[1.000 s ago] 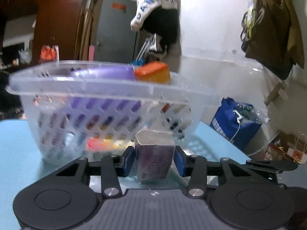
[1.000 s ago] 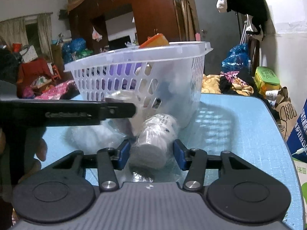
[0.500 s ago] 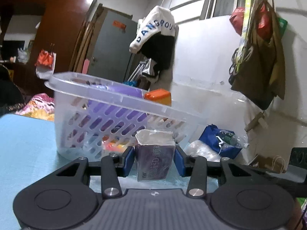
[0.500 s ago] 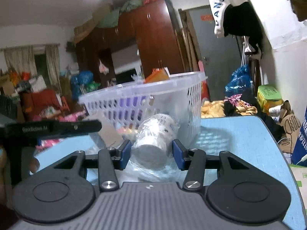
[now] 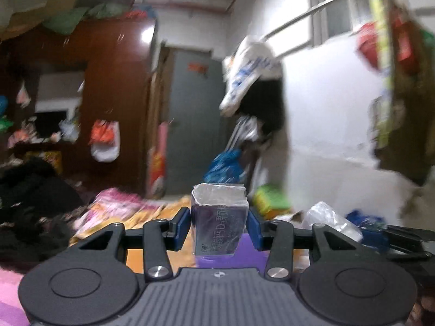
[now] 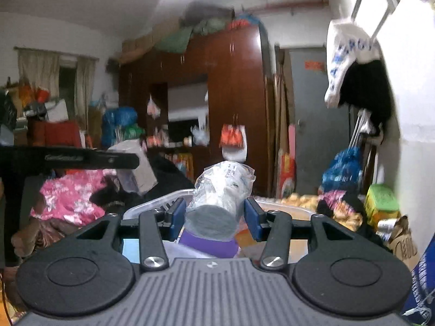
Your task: Organize objects
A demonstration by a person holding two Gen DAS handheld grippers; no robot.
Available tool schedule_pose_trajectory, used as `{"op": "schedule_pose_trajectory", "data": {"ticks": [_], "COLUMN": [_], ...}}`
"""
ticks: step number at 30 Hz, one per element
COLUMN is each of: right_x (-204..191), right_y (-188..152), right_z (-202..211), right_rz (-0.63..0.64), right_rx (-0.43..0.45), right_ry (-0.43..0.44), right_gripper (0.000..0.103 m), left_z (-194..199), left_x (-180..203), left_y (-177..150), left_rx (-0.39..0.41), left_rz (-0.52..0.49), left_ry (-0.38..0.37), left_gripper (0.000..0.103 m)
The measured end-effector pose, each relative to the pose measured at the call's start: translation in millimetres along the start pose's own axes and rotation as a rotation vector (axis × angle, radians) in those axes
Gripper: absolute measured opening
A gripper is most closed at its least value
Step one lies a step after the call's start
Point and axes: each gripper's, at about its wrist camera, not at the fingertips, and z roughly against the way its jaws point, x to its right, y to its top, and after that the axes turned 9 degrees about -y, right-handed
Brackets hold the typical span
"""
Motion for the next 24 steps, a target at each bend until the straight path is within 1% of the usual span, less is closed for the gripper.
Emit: {"op": "schedule_pose_trajectory", "data": {"ticks": [2, 4, 6, 8, 11, 12, 13, 14, 15, 16, 17, 19, 21, 22, 24], "right_x": [-1.6, -7.5, -11.5, -15.3, -19.2, -19.4, -22.6, -21.0, -20.3, -18.7, -16.3, -9.5, -0.2, 5.8, 19.7], "right_y": [3.8, 2.5, -1.1, -4.4, -9.9, -11.2, -13.1, -13.4, -12.0, -11.1, -11.3, -14.9, -22.9, -29.9, -50.6], "right_z": [-28.3, -44.6, -55.3, -65.3, -74.3, -73.8, -71.3, -68.5, -67.5, -61.8, -53.2, -32.2, -11.2, -1.2, 17.7], "right_rz": [-0.018, 0.003, 0.011, 0.027, 0.047, 0.063, 0.082, 0.088, 0.089, 0.079, 0.062, 0.036, 0.008, -0.013, -0.069], "right_rx": [-0.074, -0.097, -0.118, -0.141, -0.170, -0.179, -0.189, -0.184, -0.166, -0.151, -0.132, -0.079, -0.056, -0.052, -0.076], "right_ry": [0.037, 0.028, 0.040, 0.038, 0.041, 0.039, 0.034, 0.022, 0.000, -0.014, -0.014, -0.005, -0.017, -0.024, -0.049], "right_gripper": [0.050, 0.050, 0.050, 0.050, 0.051, 0.051, 0.053, 0.056, 0.073, 0.095, 0.102, 0.103, 0.103, 0.103, 0.103], "left_z": [-26.8, -45.1, -54.3, -61.3, -69.3, -69.4, -71.5, -71.7, -66.9, -61.5, -53.0, -29.8, -5.1, 5.9, 25.1], "left_x": [-10.8, -17.4, -17.6, -16.5, -14.9, -15.5, -15.6, -16.1, -16.5, -14.5, -14.4, -10.6, -4.0, -0.8, 2.0], "left_y": [6.1, 4.8, 1.5, -1.4, -4.1, -6.0, -7.8, -9.4, -11.2, -11.5, -12.1, -15.6, -25.9, -33.7, -55.7], "left_rx": [-0.063, -0.109, -0.126, -0.138, -0.133, -0.133, -0.134, -0.130, -0.112, -0.096, -0.079, -0.033, 0.012, 0.018, 0.006], "left_rz": [0.025, 0.037, 0.032, 0.032, 0.011, -0.001, -0.018, -0.028, -0.032, -0.028, -0.021, -0.019, -0.039, -0.049, -0.060], "left_ry": [0.020, 0.035, 0.051, 0.044, 0.056, 0.059, 0.068, 0.086, 0.097, 0.097, 0.085, 0.053, 0.022, 0.011, -0.022], "left_gripper": [0.049, 0.049, 0.049, 0.049, 0.051, 0.064, 0.089, 0.096, 0.099, 0.099, 0.099, 0.099, 0.103, 0.103, 0.103]}}
